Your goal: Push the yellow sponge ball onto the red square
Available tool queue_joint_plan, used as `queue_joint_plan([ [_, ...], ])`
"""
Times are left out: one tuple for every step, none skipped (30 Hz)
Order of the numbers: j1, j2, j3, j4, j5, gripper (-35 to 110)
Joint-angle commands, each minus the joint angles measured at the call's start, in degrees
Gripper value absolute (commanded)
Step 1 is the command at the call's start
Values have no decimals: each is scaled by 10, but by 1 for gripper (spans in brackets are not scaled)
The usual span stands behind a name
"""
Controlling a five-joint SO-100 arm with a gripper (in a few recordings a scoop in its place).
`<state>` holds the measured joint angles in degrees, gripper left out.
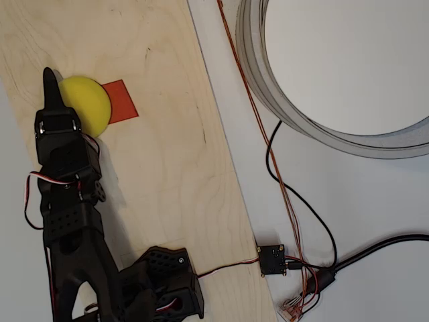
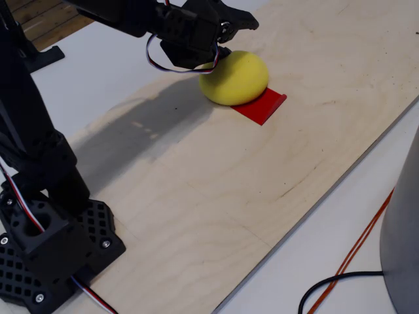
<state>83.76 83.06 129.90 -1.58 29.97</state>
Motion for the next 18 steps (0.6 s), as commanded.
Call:
queue_joint_plan([
  [37, 16, 12, -6, -12, 24],
  [40, 18, 14, -6, -17, 24],
  [42, 20, 15, -6, -22, 24],
  [46, 21, 17, -6, -26, 24],
  [48, 22, 18, -6, -29, 24],
  [51, 22, 18, -6, -32, 24],
  [53, 23, 19, -6, -35, 24],
  [55, 25, 19, -6, -38, 24],
  [58, 25, 19, -6, -41, 24],
  [60, 25, 19, -6, -45, 24],
  [62, 26, 19, -6, -47, 24],
  [65, 26, 18, -6, -51, 24],
  [67, 27, 18, -6, -54, 23],
  [69, 27, 17, -6, -57, 23],
  [71, 28, 17, -6, -60, 23],
  [74, 29, 16, -6, -64, 23],
  [76, 30, 15, -6, -67, 23],
  [79, 30, 14, -6, -70, 23],
])
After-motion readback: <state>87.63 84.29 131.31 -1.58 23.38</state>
